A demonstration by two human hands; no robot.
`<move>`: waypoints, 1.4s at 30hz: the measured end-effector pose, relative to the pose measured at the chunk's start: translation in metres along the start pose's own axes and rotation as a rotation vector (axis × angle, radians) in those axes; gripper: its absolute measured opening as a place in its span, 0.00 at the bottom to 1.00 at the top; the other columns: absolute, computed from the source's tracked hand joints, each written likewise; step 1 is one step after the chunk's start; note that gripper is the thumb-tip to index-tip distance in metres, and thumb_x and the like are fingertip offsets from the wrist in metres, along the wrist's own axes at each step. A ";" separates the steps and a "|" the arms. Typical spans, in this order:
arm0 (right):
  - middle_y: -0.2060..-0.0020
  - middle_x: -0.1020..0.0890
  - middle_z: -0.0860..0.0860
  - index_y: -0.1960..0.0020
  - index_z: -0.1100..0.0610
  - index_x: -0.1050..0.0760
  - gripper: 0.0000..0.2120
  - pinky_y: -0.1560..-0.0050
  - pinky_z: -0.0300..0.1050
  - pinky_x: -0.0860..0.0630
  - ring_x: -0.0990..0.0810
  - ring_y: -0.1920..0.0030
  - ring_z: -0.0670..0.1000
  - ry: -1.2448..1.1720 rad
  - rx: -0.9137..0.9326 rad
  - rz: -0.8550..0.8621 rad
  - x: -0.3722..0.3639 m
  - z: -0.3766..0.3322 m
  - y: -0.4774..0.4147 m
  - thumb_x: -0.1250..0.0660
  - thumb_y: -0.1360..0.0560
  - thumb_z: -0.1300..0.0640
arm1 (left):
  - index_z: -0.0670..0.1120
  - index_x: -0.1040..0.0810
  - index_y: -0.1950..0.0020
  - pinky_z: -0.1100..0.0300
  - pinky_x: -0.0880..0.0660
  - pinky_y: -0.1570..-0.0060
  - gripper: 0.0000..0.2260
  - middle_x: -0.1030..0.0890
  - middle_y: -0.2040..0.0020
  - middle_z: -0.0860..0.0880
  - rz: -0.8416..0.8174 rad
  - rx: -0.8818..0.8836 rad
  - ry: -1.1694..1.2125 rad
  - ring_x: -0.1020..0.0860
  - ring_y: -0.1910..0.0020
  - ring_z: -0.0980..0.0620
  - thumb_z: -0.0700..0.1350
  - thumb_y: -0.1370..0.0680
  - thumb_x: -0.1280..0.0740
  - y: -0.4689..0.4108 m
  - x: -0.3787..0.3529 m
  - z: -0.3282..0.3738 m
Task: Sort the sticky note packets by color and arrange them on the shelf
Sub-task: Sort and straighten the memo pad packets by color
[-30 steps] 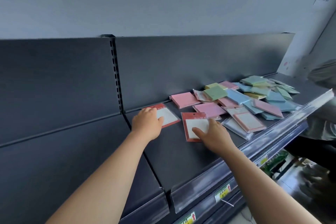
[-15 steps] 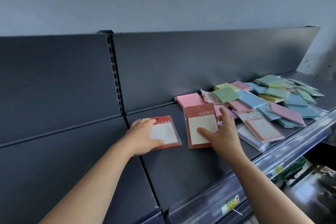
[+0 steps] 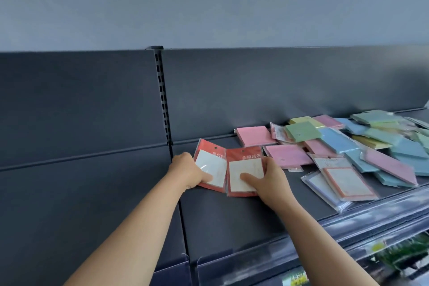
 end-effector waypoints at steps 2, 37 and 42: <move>0.50 0.24 0.46 0.37 0.56 0.32 0.24 0.52 0.38 0.32 0.25 0.51 0.46 -0.018 0.015 -0.009 0.000 -0.001 0.002 0.26 0.29 0.58 | 0.42 0.29 0.44 0.58 0.27 0.62 0.22 0.24 0.47 0.47 0.036 -0.043 0.080 0.23 0.51 0.48 0.47 0.32 0.24 0.007 -0.002 -0.003; 0.47 0.19 0.47 0.39 0.55 0.31 0.17 0.46 0.50 0.20 0.19 0.49 0.49 -0.343 0.093 -0.493 -0.268 -0.160 0.109 0.30 0.26 0.59 | 0.53 0.37 0.35 0.69 0.24 0.64 0.14 0.24 0.45 0.57 0.444 -0.040 0.607 0.22 0.49 0.58 0.42 0.18 0.40 0.126 0.190 -0.236; 0.47 0.21 0.47 0.39 0.54 0.32 0.16 0.51 0.43 0.23 0.21 0.48 0.48 -0.287 0.093 -0.465 -0.320 -0.182 0.130 0.32 0.24 0.58 | 0.52 0.38 0.32 0.67 0.25 0.61 0.14 0.25 0.43 0.53 0.351 0.001 0.529 0.23 0.51 0.55 0.43 0.18 0.44 0.117 0.218 -0.278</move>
Point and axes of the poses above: each hand's wrist, its own y-axis away from the middle knuckle, its own x-axis out of the back of the hand, z = x × y, the point moved 3 cm from there along -y, towards the middle knuckle
